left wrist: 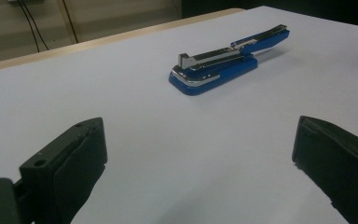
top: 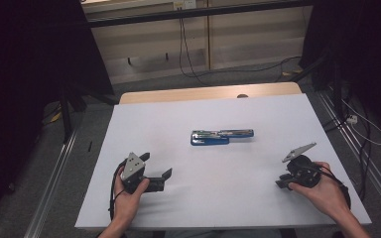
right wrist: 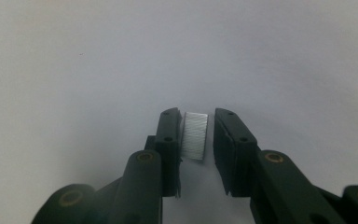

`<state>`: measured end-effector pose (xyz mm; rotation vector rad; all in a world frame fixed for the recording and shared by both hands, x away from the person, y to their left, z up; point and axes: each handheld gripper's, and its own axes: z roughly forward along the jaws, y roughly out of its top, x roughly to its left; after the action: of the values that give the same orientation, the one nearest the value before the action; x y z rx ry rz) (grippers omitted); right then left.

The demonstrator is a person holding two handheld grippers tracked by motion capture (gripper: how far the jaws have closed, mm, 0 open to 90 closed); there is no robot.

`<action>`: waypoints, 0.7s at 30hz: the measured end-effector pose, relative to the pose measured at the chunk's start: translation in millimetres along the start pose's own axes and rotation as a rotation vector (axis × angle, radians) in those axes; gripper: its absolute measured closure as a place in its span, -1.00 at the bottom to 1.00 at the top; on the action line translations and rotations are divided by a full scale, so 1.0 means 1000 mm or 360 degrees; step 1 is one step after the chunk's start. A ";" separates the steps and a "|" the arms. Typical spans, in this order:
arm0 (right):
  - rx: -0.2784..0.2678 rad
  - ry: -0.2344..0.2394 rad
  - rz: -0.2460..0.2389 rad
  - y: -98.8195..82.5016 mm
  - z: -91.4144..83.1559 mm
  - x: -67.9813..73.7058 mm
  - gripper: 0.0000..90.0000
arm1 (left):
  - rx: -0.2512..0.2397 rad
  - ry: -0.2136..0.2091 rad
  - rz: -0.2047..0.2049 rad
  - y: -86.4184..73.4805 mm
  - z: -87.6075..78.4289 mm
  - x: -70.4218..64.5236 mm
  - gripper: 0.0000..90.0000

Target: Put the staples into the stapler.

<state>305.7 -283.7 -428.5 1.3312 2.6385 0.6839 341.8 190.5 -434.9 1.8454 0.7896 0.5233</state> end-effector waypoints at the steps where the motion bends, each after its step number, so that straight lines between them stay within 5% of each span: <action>1: 0.0007 0.0002 -0.0003 0.000 0.000 0.000 0.62 | 0.0000 -0.0001 0.0001 0.000 0.000 0.000 -0.93; 21: 0.0097 -0.0012 -0.0018 0.006 0.001 -0.001 0.76 | 0.0028 -0.0017 0.0001 -0.001 0.002 -0.001 -0.93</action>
<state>310.8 -280.9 -426.7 1.3304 2.6793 0.6001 341.8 189.0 -436.5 1.8635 0.7884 0.5079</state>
